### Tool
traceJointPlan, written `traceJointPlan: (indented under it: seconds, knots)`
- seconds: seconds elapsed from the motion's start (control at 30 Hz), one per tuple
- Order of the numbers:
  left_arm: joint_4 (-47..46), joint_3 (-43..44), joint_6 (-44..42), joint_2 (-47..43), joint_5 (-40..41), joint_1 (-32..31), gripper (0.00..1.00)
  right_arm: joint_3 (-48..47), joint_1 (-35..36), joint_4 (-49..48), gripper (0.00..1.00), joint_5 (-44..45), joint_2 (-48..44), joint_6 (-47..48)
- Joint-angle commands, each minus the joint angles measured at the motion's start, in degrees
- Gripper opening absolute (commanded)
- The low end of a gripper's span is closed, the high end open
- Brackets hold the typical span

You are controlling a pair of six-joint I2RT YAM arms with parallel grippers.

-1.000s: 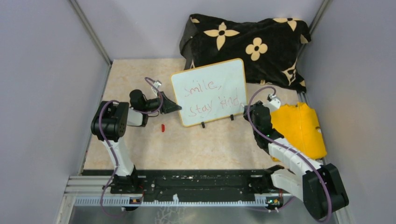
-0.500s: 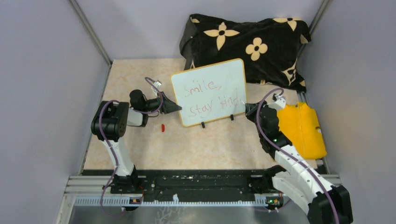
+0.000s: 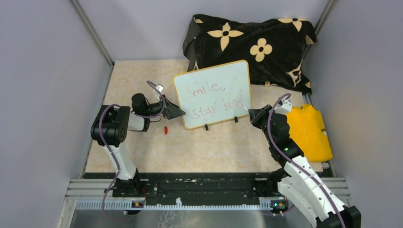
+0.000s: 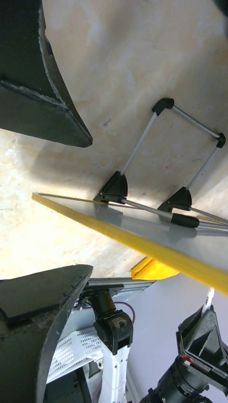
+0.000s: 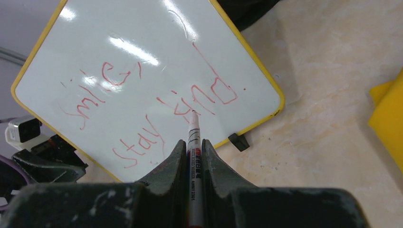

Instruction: Write a sentence on the whiteboard

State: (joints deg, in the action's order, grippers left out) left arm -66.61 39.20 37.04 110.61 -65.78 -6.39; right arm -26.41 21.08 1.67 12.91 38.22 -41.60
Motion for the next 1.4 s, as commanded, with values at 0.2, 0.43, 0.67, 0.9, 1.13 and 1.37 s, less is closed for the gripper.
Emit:
traceJointPlan:
  seconds: [0.2, 0.43, 0.67, 0.9, 1.13, 1.37]
  knots:
    - [19.7, -1.5, -12.0, -11.6, 8.2, 1.5, 0.99, -1.9, -0.5, -0.8, 0.0, -6.9, -3.2, 1.0]
    - [35.8, -0.8, -12.1, -24.1, 18.8, 6.7, 0.99, -3.3, -0.5, -0.9, 0.0, -12.0, -3.8, 2.2]
    - [62.1, 1.7, -8.4, -36.1, 49.6, 7.8, 0.99, -6.2, 1.4, -0.5, 0.0, -14.1, -3.6, 4.7]
    - [74.9, 2.3, 2.9, -41.0, 58.4, 9.7, 0.99, -11.1, 2.3, 4.2, 0.0, -13.4, -4.0, 9.6]
    - [83.7, 4.7, -4.4, -34.2, 53.1, 10.2, 0.99, -14.1, 6.5, 11.2, 0.0, -7.8, -4.5, 15.3]
    - [94.5, 10.6, -9.1, -29.5, 64.4, -2.5, 0.99, -10.5, 8.6, 18.3, 0.0, -5.0, -9.3, 16.4]
